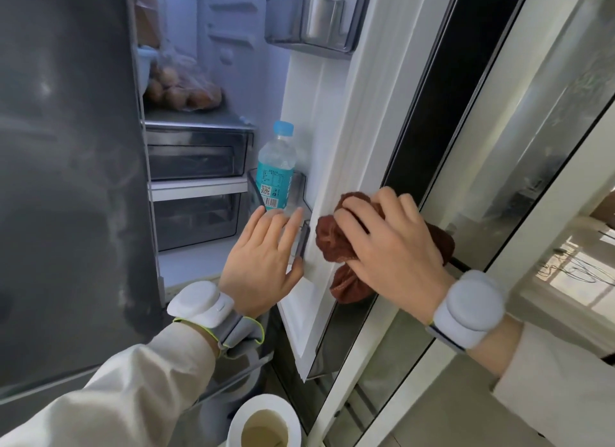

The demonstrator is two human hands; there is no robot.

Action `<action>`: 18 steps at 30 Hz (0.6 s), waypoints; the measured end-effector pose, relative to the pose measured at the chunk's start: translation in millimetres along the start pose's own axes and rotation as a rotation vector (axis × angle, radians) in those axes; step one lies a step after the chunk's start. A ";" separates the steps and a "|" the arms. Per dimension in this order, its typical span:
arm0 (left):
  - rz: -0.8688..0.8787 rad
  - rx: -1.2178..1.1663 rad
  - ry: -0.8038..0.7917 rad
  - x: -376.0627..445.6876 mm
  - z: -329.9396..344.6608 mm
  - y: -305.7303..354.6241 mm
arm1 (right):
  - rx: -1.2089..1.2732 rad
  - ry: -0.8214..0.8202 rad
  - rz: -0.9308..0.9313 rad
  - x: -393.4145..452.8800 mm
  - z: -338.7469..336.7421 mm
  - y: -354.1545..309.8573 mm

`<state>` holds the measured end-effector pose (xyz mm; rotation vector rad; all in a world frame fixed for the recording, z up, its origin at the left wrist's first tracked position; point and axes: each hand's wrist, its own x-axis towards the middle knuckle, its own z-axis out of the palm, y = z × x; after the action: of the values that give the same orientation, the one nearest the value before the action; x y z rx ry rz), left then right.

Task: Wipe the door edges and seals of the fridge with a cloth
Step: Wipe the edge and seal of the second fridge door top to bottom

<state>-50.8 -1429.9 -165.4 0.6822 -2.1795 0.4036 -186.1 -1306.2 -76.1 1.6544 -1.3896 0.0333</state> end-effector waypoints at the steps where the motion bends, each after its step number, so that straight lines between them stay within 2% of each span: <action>1: 0.004 0.002 -0.001 -0.4 -0.1 -0.8 | 0.006 -0.010 -0.014 -5.0 3.6 -5.2; 7: 0.007 0.038 -0.042 0.7 -2.0 -3.2 | 0.068 -0.159 -0.116 -33.2 24.2 -37.0; 9: 0.006 0.042 -0.042 1.6 -2.3 -3.5 | 0.093 -0.145 -0.129 -29.6 22.6 -31.7; 15: 0.012 0.030 -0.022 -0.2 -0.9 -2.0 | 0.057 0.152 0.014 17.9 -16.6 27.0; 18: 0.004 0.049 -0.023 1.1 -1.4 -1.6 | 0.011 0.218 0.051 32.6 -22.7 43.6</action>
<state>-49.7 -1430.9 -163.6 0.7125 -2.1995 0.4554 -196.8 -1312.2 -18.4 1.5735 -1.2666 0.2443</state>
